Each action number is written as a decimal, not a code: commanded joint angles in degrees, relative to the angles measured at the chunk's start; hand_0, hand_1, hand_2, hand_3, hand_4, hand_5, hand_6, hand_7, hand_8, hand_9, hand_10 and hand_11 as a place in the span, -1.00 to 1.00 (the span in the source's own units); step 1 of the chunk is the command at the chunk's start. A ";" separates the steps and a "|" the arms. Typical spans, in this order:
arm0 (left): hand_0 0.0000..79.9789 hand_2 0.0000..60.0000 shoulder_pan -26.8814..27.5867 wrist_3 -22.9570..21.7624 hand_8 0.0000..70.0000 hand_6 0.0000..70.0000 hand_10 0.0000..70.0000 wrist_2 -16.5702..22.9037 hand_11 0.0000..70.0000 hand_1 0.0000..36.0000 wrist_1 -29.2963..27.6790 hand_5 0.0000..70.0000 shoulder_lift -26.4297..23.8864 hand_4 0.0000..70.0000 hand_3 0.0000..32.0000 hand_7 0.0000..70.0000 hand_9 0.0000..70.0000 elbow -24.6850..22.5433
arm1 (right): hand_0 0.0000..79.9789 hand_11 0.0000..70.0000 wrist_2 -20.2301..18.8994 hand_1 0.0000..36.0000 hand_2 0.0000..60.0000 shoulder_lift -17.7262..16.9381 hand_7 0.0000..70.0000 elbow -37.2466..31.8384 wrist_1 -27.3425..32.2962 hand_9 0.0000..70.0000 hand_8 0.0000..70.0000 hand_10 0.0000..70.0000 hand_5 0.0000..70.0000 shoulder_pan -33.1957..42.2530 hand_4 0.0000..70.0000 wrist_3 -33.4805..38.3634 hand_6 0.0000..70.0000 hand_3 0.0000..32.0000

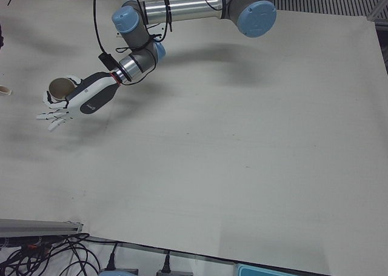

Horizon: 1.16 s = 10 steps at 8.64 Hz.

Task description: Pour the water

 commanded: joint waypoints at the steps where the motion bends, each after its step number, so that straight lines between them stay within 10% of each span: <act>1: 1.00 1.00 -1.77 -1.18 -0.88 -0.55 -0.81 0.42 -0.61 1.00 -5.07 1.00 8.93 0.15 -1.00 -0.60 -0.96 -0.89 | 1.00 -0.40 -5.95 1.00 1.00 -9.49 0.85 0.58 3.40 0.53 0.17 -0.68 -0.31 15.31 -0.31 21.18 0.52 -1.00; 4: 1.00 1.00 -9.31 -1.18 -0.85 -0.52 -0.78 4.35 -0.56 1.00 -11.85 1.00 17.39 0.36 -1.00 -0.55 -0.95 -0.63 | 1.00 -0.23 -22.75 1.00 1.00 -22.02 0.62 -2.13 16.17 0.59 0.21 -0.56 -0.32 33.69 -0.71 29.39 0.41 -1.00; 6: 1.00 1.00 -15.73 -1.01 -0.85 -0.52 -0.77 8.66 -0.55 1.00 -15.27 1.00 21.34 0.44 -1.00 -0.54 -0.94 -0.45 | 1.00 -0.18 -23.49 1.00 1.00 -28.40 0.74 -20.74 37.38 0.76 0.33 -0.51 -0.33 35.59 -0.67 35.53 0.49 -1.00; 8: 1.00 1.00 -19.61 -0.30 -0.84 -0.51 -0.76 10.61 -0.54 1.00 -17.65 1.00 25.56 0.48 -1.00 -0.53 -0.93 -0.10 | 1.00 -0.22 -23.14 1.00 1.00 -25.53 0.77 -41.96 51.44 0.84 0.39 -0.54 -0.33 35.24 -0.63 37.85 0.51 -1.00; 10: 1.00 1.00 -21.55 0.83 -0.84 -0.52 -0.76 10.70 -0.53 1.00 -20.20 1.00 30.04 0.47 -1.00 -0.53 -0.93 -0.10 | 1.00 -0.26 -22.61 1.00 1.00 -21.05 0.81 -52.39 53.06 0.80 0.37 -0.57 -0.32 35.23 -0.55 36.98 0.55 -1.00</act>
